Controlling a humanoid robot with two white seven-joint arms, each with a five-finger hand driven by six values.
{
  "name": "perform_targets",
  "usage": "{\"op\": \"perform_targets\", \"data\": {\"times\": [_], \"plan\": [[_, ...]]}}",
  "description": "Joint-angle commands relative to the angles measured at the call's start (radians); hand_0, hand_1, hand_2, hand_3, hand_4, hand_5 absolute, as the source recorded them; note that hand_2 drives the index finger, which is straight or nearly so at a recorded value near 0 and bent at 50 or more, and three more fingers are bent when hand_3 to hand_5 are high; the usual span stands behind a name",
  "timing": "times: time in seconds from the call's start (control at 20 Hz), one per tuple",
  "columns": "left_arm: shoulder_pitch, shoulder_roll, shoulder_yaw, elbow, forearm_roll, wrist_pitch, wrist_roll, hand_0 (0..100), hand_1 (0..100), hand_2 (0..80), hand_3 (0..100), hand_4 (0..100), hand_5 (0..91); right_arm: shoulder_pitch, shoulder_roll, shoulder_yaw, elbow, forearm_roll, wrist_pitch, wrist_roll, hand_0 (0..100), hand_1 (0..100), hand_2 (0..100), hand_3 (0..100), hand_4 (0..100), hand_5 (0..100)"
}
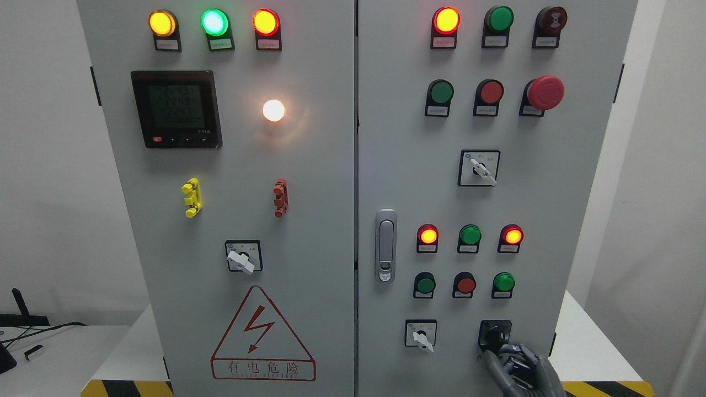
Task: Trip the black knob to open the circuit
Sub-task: 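Twist the black knob with the right hand to switch it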
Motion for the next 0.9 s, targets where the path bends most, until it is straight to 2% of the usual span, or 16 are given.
{"op": "perform_targets", "data": {"times": [0.0,0.85], "plan": [[0.0,0.0,0.0,0.0,-0.031,-0.001,0.001,12,39,0.0,0,0,0.0,-0.002,0.008,-0.011,-0.001,-0.002,0.002,0.006,33,65,48,88,78,78],[0.0,0.0,0.0,0.0,-0.031,-0.001,0.001,12,39,0.0,0,0,0.0,0.001,0.009,-0.017,-0.001,-0.002,0.0,0.008,33,65,47,88,78,78]]}}
